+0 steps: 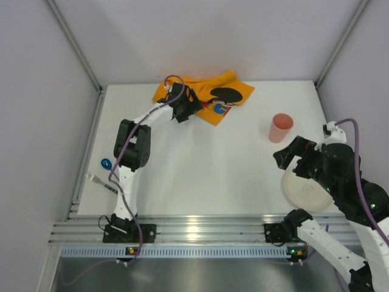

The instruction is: Set the dinner table for one person

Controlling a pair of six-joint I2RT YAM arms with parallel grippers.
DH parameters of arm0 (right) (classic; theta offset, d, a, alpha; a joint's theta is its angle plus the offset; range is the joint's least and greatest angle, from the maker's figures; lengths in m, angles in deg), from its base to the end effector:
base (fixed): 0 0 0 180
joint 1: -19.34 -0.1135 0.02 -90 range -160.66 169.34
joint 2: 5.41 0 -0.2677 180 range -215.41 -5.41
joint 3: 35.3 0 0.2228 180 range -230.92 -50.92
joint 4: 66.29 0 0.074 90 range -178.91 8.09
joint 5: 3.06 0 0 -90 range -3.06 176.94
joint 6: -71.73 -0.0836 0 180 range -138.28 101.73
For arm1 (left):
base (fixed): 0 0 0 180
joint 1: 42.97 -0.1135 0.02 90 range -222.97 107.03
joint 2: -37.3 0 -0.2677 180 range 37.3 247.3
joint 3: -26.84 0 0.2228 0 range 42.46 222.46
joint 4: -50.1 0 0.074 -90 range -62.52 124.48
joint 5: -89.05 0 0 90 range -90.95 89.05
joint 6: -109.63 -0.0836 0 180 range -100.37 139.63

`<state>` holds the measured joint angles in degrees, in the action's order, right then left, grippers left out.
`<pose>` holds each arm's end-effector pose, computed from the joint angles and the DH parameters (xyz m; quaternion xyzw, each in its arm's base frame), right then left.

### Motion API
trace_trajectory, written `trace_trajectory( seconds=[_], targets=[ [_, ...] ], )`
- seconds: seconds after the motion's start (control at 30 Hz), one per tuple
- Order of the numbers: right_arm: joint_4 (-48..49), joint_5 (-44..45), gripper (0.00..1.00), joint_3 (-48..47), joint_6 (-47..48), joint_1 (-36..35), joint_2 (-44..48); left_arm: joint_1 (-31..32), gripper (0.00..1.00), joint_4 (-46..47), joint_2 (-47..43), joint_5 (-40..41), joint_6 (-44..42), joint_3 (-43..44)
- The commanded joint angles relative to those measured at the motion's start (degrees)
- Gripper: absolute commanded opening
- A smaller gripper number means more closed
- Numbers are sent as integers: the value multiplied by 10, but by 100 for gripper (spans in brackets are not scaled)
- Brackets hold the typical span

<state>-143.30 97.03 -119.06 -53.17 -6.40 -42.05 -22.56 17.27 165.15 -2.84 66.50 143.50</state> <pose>0.0895 0.0269 0.3586 0.1127 0.8559 0.1862 0.4691 0.4828 -0.1826 0.1722 -0.2044 0.8975 -0.2290 0.3167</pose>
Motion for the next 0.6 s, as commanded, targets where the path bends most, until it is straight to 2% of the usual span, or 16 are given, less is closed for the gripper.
trace_trajectory(
  seconds=[0.0,0.33,0.43,0.57],
  targets=[
    [-62,53,100,-18,-50,2,32,11,96,11,32,0,58,69],
    [-105,101,100,-46,-84,2,34,40,87,-36,172,6,88,222],
    [-102,103,100,-49,-84,2,18,44,85,-36,194,3,96,231],
    [-87,97,100,-47,-76,2,-2,49,76,-36,206,-5,98,232]
  ],
)
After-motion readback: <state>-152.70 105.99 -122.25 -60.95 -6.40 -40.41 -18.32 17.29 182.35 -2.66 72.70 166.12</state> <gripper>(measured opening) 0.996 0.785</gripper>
